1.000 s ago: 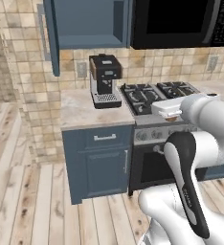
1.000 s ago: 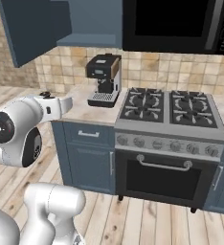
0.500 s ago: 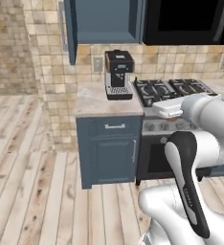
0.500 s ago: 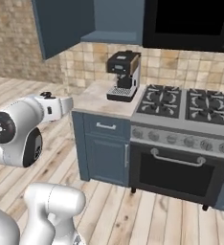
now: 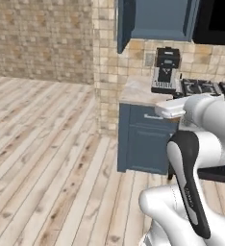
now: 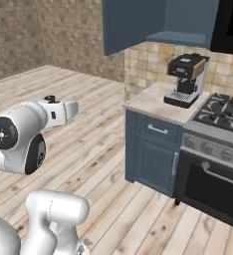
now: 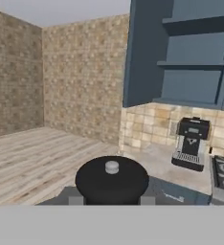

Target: Retrieve the shaker from the cabinet and place it next the steak on a plate on the dining table.

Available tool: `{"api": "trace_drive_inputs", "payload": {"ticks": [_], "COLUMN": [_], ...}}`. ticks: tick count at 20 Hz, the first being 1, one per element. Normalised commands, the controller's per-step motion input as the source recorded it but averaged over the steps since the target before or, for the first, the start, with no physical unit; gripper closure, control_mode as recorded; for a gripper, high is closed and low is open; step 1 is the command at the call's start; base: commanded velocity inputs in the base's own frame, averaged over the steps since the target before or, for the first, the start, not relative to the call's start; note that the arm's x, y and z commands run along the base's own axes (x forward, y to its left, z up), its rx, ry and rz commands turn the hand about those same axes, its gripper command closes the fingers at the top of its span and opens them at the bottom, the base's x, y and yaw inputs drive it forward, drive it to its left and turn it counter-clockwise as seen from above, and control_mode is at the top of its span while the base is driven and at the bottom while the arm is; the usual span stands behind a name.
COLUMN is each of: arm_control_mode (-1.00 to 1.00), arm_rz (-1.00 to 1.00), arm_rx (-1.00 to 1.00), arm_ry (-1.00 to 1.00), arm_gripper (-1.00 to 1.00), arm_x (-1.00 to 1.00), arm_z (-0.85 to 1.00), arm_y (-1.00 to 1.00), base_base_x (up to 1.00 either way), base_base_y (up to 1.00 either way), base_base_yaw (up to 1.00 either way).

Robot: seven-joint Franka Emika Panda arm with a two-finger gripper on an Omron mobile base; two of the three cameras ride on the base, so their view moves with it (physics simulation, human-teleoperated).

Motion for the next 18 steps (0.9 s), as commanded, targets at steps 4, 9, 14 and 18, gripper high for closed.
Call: {"api": "trace_drive_inputs", "payload": {"ticks": [4, 9, 14, 18], "arm_control_mode": [1.00, 1.00, 1.00, 1.00], "arm_rz": [0.00, 0.00, 0.00, 0.00], "arm_rx": [0.00, 0.00, 0.00, 0.00], "arm_ry": [0.00, 0.00, 0.00, 0.00], "arm_gripper": [1.00, 1.00, 1.00, 1.00], "arm_x": [0.00, 0.00, 0.00, 0.00], "arm_z": [0.00, 0.00, 0.00, 0.00], "arm_y": [0.00, 0.00, 0.00, 0.00], "base_base_x": [-0.59, -0.54, -0.38, -0.04], "base_base_y": [-0.21, -0.20, -0.08, 0.00], "base_base_yaw": [0.67, 0.68, 0.64, 0.53]}}
